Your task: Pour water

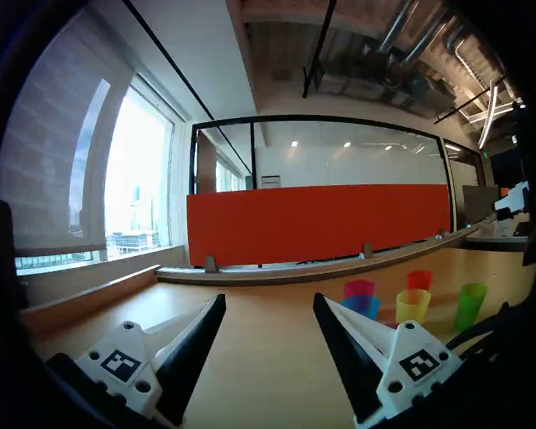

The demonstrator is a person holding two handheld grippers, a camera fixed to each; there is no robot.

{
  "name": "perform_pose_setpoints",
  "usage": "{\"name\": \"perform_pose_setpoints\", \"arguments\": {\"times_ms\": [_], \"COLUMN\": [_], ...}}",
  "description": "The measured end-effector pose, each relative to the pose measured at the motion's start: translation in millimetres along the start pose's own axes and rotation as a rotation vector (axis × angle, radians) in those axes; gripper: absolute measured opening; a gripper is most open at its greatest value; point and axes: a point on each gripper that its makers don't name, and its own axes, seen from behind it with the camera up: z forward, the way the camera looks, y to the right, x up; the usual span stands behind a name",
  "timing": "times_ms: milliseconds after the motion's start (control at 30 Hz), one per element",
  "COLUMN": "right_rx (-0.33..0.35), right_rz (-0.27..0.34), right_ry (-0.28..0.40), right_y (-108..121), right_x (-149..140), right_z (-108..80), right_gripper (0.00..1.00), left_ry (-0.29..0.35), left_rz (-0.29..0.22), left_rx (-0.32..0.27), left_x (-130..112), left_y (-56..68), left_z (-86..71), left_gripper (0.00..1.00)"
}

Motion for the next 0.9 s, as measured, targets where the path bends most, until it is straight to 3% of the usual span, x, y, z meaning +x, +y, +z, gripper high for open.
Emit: {"name": "perform_pose_setpoints", "arguments": {"times_ms": [200,400,600,900], "right_rx": [-0.019,-0.021,-0.029,-0.028], "right_rz": [-0.004,-0.013,-0.011,-0.013], "right_ry": [-0.002,-0.002,-0.003,-0.002], "right_y": [4.7,5.5,10.5,10.9], "right_x": [-0.9,-0.1,-0.1,-0.3], "right_z": [-2.2,-5.1,-8.0,-10.0], "right_gripper": [1.00,1.00,1.00,1.00], "left_ry": [0.006,-0.001,-0.013,-0.027], "left_rz": [-0.012,-0.047,-0.032,-0.047], "left_rx": [0.026,0.030,0.036,0.033], "left_x": [-5.5,-16.1,-20.6,-24.8], "left_y": [-9.3,-7.8,-8.1,-8.0], "left_z": [-1.1,-1.6,-2.5,-0.3], "left_gripper": [0.90,0.90,0.90,0.90]}}
